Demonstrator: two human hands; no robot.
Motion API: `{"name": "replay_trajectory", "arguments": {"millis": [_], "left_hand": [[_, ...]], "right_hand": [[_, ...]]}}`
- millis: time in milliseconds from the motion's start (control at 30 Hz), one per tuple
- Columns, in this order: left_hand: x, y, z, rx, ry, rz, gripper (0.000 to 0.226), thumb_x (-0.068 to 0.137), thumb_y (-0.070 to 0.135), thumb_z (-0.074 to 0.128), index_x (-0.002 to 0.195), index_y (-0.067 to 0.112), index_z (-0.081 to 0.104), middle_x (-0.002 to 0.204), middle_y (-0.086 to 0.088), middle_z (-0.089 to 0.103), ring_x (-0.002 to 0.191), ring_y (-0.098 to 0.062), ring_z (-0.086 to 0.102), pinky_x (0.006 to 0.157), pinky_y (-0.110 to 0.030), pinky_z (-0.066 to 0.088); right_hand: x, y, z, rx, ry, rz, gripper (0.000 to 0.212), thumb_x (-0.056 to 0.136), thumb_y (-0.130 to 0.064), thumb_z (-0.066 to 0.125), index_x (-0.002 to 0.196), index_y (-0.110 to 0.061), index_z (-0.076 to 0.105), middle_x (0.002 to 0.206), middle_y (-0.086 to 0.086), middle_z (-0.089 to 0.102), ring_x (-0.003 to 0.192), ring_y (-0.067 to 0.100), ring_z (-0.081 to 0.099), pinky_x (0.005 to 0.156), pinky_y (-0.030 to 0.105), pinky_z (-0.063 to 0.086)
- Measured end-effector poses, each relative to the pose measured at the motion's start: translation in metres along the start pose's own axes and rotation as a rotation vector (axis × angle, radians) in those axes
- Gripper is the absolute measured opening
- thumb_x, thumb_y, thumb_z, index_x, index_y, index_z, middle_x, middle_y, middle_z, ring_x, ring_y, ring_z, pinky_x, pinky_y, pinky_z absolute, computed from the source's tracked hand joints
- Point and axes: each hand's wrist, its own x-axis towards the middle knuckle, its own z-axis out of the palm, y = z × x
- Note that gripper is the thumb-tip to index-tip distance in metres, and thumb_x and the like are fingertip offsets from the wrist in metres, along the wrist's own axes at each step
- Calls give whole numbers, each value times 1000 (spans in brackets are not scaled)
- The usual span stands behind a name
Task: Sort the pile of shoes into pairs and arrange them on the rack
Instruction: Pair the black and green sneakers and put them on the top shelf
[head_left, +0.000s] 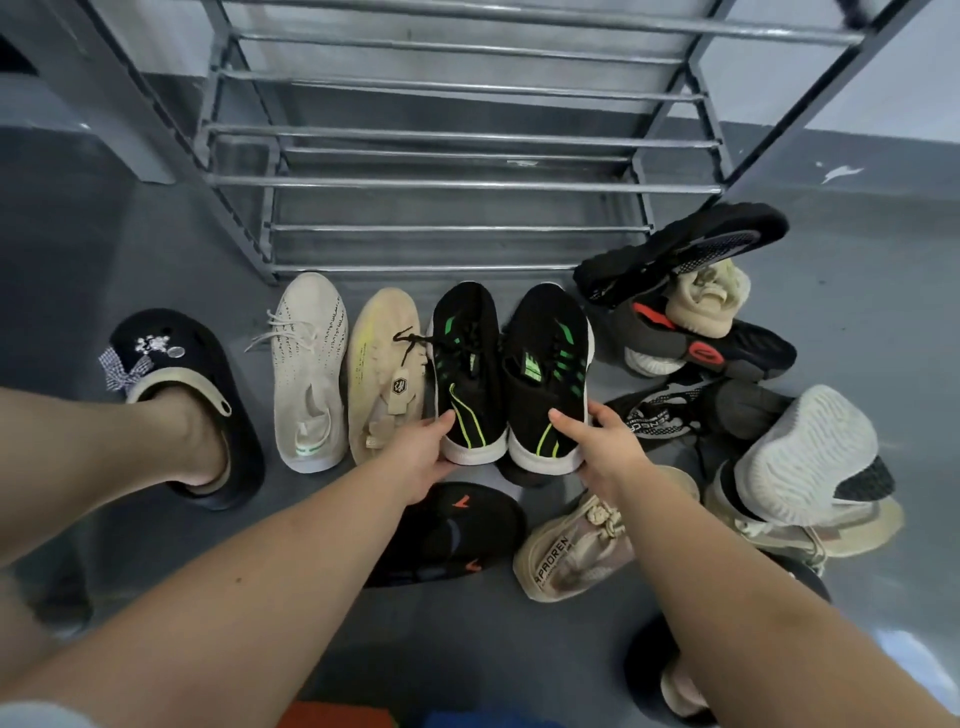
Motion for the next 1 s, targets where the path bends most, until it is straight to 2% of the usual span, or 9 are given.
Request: {"name": "replay_trajectory", "arguments": {"millis": [100, 200, 267, 367, 500, 667, 800, 867, 1000], "left_hand": [[-15, 4, -14, -54, -79, 3, 33, 96, 16, 50, 127, 4, 52, 130, -11, 57, 121, -25, 53, 88, -36, 47], [-33, 8, -25, -87, -149, 34, 21, 96, 13, 49, 113, 6, 58, 111, -7, 64, 97, -20, 61, 86, -36, 47], [-44, 13, -29, -95, -180, 58, 17, 97, 13, 48, 107, 7, 59, 98, -4, 66, 87, -16, 61, 85, -35, 47], [-60, 26, -30, -93, -207, 94, 16, 97, 12, 48, 103, 4, 60, 93, -8, 67, 86, -19, 62, 86, -36, 51], [-83, 49, -19, -120, -249, 135, 11, 94, 11, 52, 99, 4, 59, 96, -11, 67, 89, -22, 63, 91, -40, 50], [-120, 80, 6, -44, -361, 191, 17, 95, 15, 50, 102, 2, 58, 98, -12, 66, 89, -23, 62, 78, -37, 52], [-151, 88, 13, 38, -356, 213, 17, 95, 14, 50, 100, 0, 57, 92, -14, 65, 83, -24, 63, 69, -36, 57], [-167, 83, 12, 88, -371, 234, 17, 95, 11, 50, 102, -2, 58, 91, -14, 67, 83, -25, 64, 63, -34, 60], [-194, 83, 20, 148, -407, 291, 15, 95, 10, 50, 99, -2, 59, 91, -14, 68, 83, -25, 65, 66, -34, 58]], "right_hand": [[-10, -5, 2, 53, -47, -5, 62, 81, -6, 71, 137, -12, 46, 117, 13, 67, 106, 28, 66, 96, 44, 50], [-24, -9, 5, 91, -127, -2, 49, 87, -5, 63, 134, -6, 50, 121, 17, 65, 111, 32, 63, 102, 49, 45], [-37, -17, 9, 95, -172, -20, 39, 91, -4, 57, 130, -5, 53, 122, 18, 64, 110, 32, 63, 99, 48, 47], [-53, -33, 15, 86, -193, -69, 36, 93, -4, 54, 129, -6, 54, 123, 17, 63, 101, 26, 65, 87, 37, 52], [-74, -67, 17, 49, -178, -123, 39, 92, -7, 57, 131, -8, 53, 124, 15, 63, 102, 26, 64, 81, 36, 53], [-113, -102, 7, 76, -151, -229, 42, 91, -7, 58, 132, -9, 53, 122, 15, 65, 105, 29, 64, 85, 39, 52], [-149, -110, 2, 123, -149, -282, 40, 91, -5, 58, 130, -10, 55, 120, 15, 66, 106, 30, 63, 91, 42, 50], [-168, -109, -3, 117, -153, -290, 38, 90, -3, 59, 127, -12, 57, 118, 14, 67, 102, 28, 65, 88, 40, 52], [-194, -110, -15, 173, -151, -291, 36, 91, -5, 58, 126, -10, 58, 116, 14, 68, 95, 26, 67, 77, 35, 53]]}}
